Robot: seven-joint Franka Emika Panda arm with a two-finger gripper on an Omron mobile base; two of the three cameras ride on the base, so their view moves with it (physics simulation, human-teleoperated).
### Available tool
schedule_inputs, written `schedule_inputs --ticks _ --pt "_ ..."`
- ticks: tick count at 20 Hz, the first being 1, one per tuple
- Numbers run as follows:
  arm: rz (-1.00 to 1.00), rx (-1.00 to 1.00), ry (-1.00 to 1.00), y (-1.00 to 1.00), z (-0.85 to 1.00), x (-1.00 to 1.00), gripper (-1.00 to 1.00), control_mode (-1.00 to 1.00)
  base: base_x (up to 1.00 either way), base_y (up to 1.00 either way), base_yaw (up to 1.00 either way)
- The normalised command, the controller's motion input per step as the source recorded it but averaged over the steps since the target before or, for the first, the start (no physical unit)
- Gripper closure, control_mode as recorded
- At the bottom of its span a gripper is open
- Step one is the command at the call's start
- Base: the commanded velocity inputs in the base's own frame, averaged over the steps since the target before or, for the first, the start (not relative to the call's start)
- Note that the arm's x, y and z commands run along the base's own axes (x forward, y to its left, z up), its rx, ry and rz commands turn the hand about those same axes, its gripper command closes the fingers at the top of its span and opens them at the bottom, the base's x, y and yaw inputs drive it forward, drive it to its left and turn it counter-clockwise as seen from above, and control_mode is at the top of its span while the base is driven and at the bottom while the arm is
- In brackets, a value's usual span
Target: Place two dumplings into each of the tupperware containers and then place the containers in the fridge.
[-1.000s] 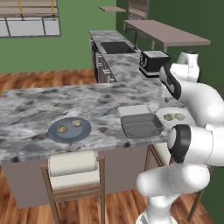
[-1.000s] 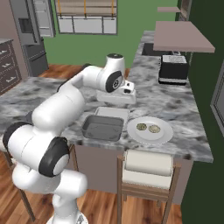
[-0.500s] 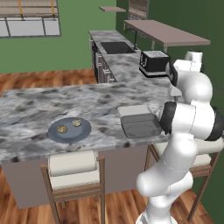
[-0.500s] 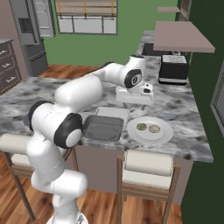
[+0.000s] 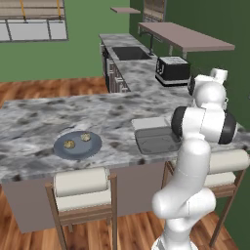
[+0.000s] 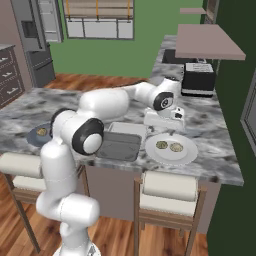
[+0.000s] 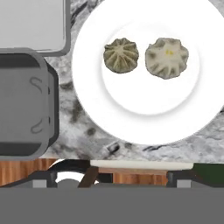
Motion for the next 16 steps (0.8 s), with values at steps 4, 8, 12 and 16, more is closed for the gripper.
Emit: schedule_inputs --ticks 4,8,12,16 --pt "0.0 0.01 0.0 -0.09 -0.37 0.19 -1.0 -1.0 0.0 0.0 0.0" --pt "0.0 0.02 0.0 -0.32 -0.42 0.35 -1.0 -1.0 0.0 0.0 0.0" --pt "0.0 0.03 0.0 -0.38 -0.47 0.44 -1.0 -1.0 0.0 0.0 0.0" --pt "0.0 0.03 0.0 -0.28 -0.4 0.26 -1.0 -1.0 0.0 0.0 0.0"
